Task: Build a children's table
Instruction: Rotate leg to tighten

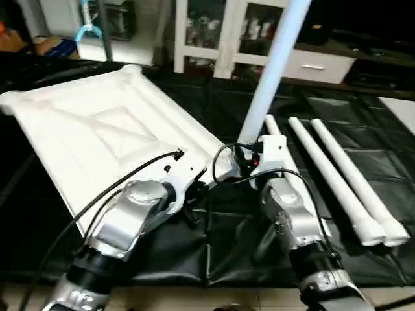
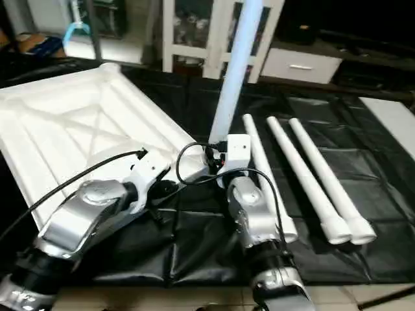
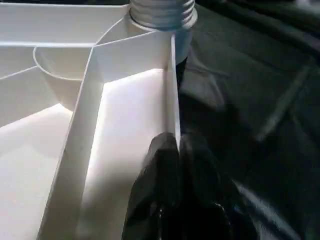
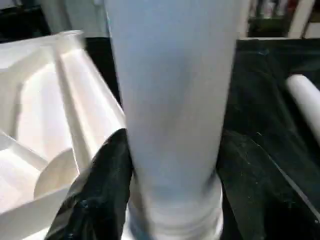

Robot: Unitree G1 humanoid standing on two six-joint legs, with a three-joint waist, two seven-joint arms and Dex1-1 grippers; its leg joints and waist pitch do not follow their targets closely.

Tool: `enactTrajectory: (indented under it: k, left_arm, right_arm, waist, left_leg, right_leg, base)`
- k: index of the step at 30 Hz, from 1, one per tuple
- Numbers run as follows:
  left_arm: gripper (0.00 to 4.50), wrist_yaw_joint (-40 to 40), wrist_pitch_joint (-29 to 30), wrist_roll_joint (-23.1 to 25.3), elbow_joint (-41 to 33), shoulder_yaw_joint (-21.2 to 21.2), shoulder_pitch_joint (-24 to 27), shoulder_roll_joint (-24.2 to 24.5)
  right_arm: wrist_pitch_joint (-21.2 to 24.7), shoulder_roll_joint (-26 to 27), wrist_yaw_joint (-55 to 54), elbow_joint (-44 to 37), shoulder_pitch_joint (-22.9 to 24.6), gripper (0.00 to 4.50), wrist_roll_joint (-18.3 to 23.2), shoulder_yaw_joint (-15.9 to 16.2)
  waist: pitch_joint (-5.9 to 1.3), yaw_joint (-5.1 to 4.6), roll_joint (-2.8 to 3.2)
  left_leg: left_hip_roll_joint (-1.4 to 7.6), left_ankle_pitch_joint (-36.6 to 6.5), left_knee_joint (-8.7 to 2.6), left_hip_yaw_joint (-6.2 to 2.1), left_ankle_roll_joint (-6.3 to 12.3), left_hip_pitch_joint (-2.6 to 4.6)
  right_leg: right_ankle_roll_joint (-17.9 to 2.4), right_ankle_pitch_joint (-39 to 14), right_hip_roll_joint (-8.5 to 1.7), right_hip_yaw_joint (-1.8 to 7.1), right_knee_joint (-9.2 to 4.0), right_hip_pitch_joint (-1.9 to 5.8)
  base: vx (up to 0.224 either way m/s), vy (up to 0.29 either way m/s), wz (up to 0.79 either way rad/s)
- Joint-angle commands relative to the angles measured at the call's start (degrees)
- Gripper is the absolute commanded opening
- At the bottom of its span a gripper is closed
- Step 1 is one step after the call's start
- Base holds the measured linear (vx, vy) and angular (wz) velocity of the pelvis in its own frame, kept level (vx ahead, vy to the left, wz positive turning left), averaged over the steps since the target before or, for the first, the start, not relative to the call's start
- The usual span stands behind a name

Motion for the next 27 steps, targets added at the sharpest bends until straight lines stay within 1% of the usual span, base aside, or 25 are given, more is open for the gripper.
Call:
enactTrajectory:
  k: [1,2,3,4,5,6,7,8,9,12,13,14,15,16,17,18,20,21,22,23,24,26,27]
  left_arm:
    - [0.0,-6.92,-7.02,-1.77,-2.38,-1.82,1.42,2.57]
    - [0.0,-7.6,-7.72,-1.91,-2.44,-1.87,1.62,2.99]
    - [0.0,-11.13,-10.96,-2.8,-2.9,-2.01,2.72,5.17]
    - [0.0,-12.93,-11.69,-3.29,-3.32,-2.14,3.29,6.55]
    - [0.0,-13.94,-11.95,-3.59,-3.58,-2.21,3.61,7.36]
    - [0.0,-14.27,-12.06,-3.63,-3.65,-2.26,3.7,7.67]
    - [0.0,-15.67,-12.5,-3.93,-3.84,-2.37,4.07,8.93]
    - [0.0,-16.49,-12.86,-4.25,-3.91,-2.31,4.24,9.45]
    - [0.0,-17.04,-13.12,-4.48,-3.95,-2.25,4.36,9.78]
    - [0.0,-18.62,-14.4,-5.82,-3.99,-1.94,4.45,10.25]
    - [0.0,-19.22,-15.32,-6.23,-3.72,-1.85,4.46,10.46]
    - [0.0,-19.53,-15.8,-6.44,-3.58,-1.81,4.49,10.57]
    - [0.0,-19.6,-15.9,-6.49,-3.54,-1.81,4.49,10.6]
    - [0.0,-20.67,-16.67,-7.17,-3.55,-1.66,4.61,10.55]
    - [0.0,-20.67,-16.67,-7.17,-3.55,-1.66,4.61,10.55]
    - [0.0,-21.04,-16.63,-7.49,-3.86,-1.66,4.7,10.48]
    - [0.0,-21.43,-16.45,-7.77,-4.17,-1.76,4.77,10.43]
    - [0.0,-21.43,-16.45,-7.77,-4.17,-1.76,4.77,10.43]
    - [0.0,-21.73,-16.4,-7.9,-4.57,-1.85,4.93,10.46]
    - [0.0,-21.76,-16.37,-7.91,-4.65,-1.85,4.98,10.5]
    - [0.0,-21.83,-16.38,-7.88,-4.7,-1.83,5.04,10.57]
    - [0.0,-21.93,-16.41,-7.86,-4.75,-1.8,5.09,10.64]
    - [0.0,-21.99,-16.41,-7.88,-4.79,-1.78,5.14,10.7]
  right_arm:
    - [4.58,-5.2,10.43,-6.75,1.91,3.01,3.23,2.04]
    - [5.19,-5.88,11.84,-7.36,2.17,3.08,3.59,2.31]
    - [7.81,-9.65,19.02,-10.56,3.6,3.32,5.41,3.44]
    - [8.56,-12.15,23.11,-12.0,4.32,3.4,5.95,3.85]
    - [8.88,-13.63,25.46,-12.78,4.72,3.4,6.22,4.02]
    - [8.81,-14.29,26.54,-12.98,4.87,3.4,6.29,4.13]
    - [8.2,-17.54,31.87,-13.78,5.56,3.4,6.83,4.36]
    - [7.89,-19.44,34.96,-14.03,5.89,3.4,7.41,4.21]
    - [7.72,-20.68,36.96,-14.19,6.1,3.4,7.81,4.08]
    - [6.85,-24.1,43.15,-12.63,5.95,3.4,8.75,3.2]
    - [7.62,-25.47,45.67,-12.48,5.91,3.4,9.7,3.17]
    - [8.17,-26.24,47.2,-12.43,5.91,3.4,10.29,3.22]
    - [8.31,-26.41,47.54,-12.43,5.92,3.4,10.43,3.24]
    - [7.9,-27.44,50.13,-11.27,5.65,3.4,10.3,3.82]
    - [7.9,-27.44,50.13,-11.27,5.65,3.4,10.3,3.82]
    - [7.41,-27.44,50.74,-10.06,5.31,3.4,9.76,4.24]
    - [5.91,-27.11,50.9,-8.71,4.93,3.4,8.54,4.83]
    - [5.91,-27.11,50.9,-8.71,4.93,3.4,8.54,4.83]
    - [5.07,-27.53,53.32,-8.16,5.21,3.4,7.59,6.31]
    - [5.19,-27.69,53.94,-8.17,5.32,3.4,7.63,6.54]
    - [5.19,-27.82,54.59,-8.05,5.39,3.13,7.6,6.63]
    - [5.2,-27.81,54.91,-7.68,5.31,3.05,7.6,6.53]
    - [5.33,-27.79,55.0,-7.63,5.3,3.0,7.67,6.52]
  waist:
    - [-3.41,0.28,0.99]
    - [-3.4,0.45,1.07]
    - [-3.17,0.9,1.19]
    - [-3.11,1.14,1.24]
    - [-3.05,1.28,1.17]
    - [-2.91,1.38,1.16]
    - [-2.81,1.26,1.1]
    - [-2.95,1.4,1.06]
    - [-2.72,1.62,0.9]
    - [-2.78,1.64,0.74]
    - [-2.82,1.75,0.67]
    - [-2.82,1.82,0.55]
    - [-2.88,1.89,0.57]
    - [-2.86,1.85,0.49]
    - [-2.92,1.92,0.47]
    - [-2.92,1.95,0.34]
    - [-3.0,2.13,0.41]
    - [-3.0,2.13,0.41]
    - [-3.02,2.24,0.03]
    - [-3.0,2.33,0.19]
    - [-2.99,2.31,0.18]
    - [-3.04,2.41,0.15]
    - [-2.99,2.45,0.34]
  left_leg:
    - [1.14,-15.06,-4.22,-0.05,0.09,1.48]
    - [1.21,-15.3,-4.26,-0.13,0.33,1.4]
    - [1.33,-16.42,-4.48,-0.1,0.23,1.44]
    - [1.43,-17.03,-4.5,-0.1,0.05,1.63]
    - [1.42,-18.5,-4.45,0.01,-0.14,1.86]
    - [1.51,-19.19,-4.54,0.05,-0.38,1.88]
    - [1.4,-20.43,-4.63,0.01,-0.96,1.75]
    - [1.46,-20.99,-4.55,-0.07,-1.06,1.82]
    - [1.52,-21.38,-4.57,0.04,-1.03,1.83]
    - [1.46,-21.66,-4.56,-0.1,-1.05,1.51]
    - [1.49,-21.3,-4.5,-0.08,-1.05,1.57]
    - [1.5,-21.25,-4.46,-0.09,-0.71,1.53]
    - [1.5,-20.79,-4.4,-0.06,-0.49,1.51]
    - [1.48,-20.61,-4.42,-0.04,-0.42,1.42]
    - [1.5,-20.31,-4.36,-0.04,-0.33,1.45]
    - [1.5,-19.99,-4.32,0.01,-0.27,1.41]
    - [1.55,-18.88,-4.28,0.04,-0.29,1.4]
    - [1.55,-18.88,-4.28,0.04,-0.29,1.4]
    - [1.53,-17.77,-4.28,0.1,0.0,1.29]
    - [1.56,-17.49,-4.26,0.13,0.24,1.34]
    - [1.56,-17.39,-4.26,0.14,0.33,1.33]
    - [1.58,-16.41,-4.28,0.2,0.57,1.29]
    - [1.57,-16.45,-4.32,0.18,0.53,1.31]
  right_leg:
    - [-8.21,-9.99,-1.94,1.95,-3.86,2.35]
    - [-8.07,-10.26,-1.95,1.94,-3.81,2.54]
    - [-7.68,-12.23,-2.06,2.02,-4.01,2.51]
    - [-7.64,-13.14,-2.15,2.05,-4.11,2.34]
    - [-7.78,-14.96,-2.18,2.14,-4.27,2.09]
    - [-7.81,-16.13,-2.25,2.2,-4.39,1.94]
    - [-7.71,-18.7,-2.22,2.22,-4.58,1.84]
    - [-7.61,-19.5,-2.28,2.18,-4.6,1.91]
    - [-7.44,-21.09,-2.45,2.35,-4.86,1.69]
    - [-6.95,-23.36,-2.58,2.29,-4.95,1.81]
    - [-6.9,-23.52,-2.62,2.31,-5.02,1.75]
    - [-6.89,-23.76,-2.65,2.31,-5.07,1.83]
    - [-7.09,-23.33,-2.65,2.32,-4.99,1.78]
    - [-7.12,-23.34,-2.62,2.3,-5.02,1.79]
    - [-7.25,-23.39,-2.65,2.27,-5.02,1.79]
    - [-7.36,-23.16,-2.67,2.29,-4.99,1.78]
    - [-7.93,-22.04,-2.69,2.25,-4.81,1.76]
    - [-7.93,-22.04,-2.69,2.25,-4.81,1.76]
    - [-8.3,-20.66,-2.61,2.23,-4.59,1.92]
    - [-8.48,-20.35,-2.68,2.26,-4.58,1.94]
    - [-8.55,-20.14,-2.64,2.26,-4.54,1.93]
    - [-8.89,-18.69,-2.55,2.26,-4.34,2.05]
    - [-8.95,-18.63,-2.55,2.26,-4.33,2.03]
  base:
    - [0.0,0.0,0.0]
    - [0.0,0.0,0.0]
    - [0.0,0.0,0.0]
    - [0.0,0.0,0.0]
    - [0.0,0.0,0.0]
    - [0.0,0.0,0.0]
    - [0.0,0.0,0.0]
    - [0.0,0.0,0.0]
    - [0.0,0.0,0.0]
    - [0.0,0.0,0.0]
    - [0.0,0.0,0.0]
    - [0.0,0.0,0.0]
    - [0.0,0.0,0.0]
    - [0.0,0.0,0.0]
    - [0.0,0.0,0.0]
    - [0.0,0.0,0.0]
    - [0.0,0.0,0.0]
    - [0.0,0.0,0.0]
    - [0.0,0.0,0.0]
    - [0.0,0.0,0.0]
    - [0.0,0.0,0.0]
    - [0.0,0.0,0.0]
    - [0.0,0.0,0.0]
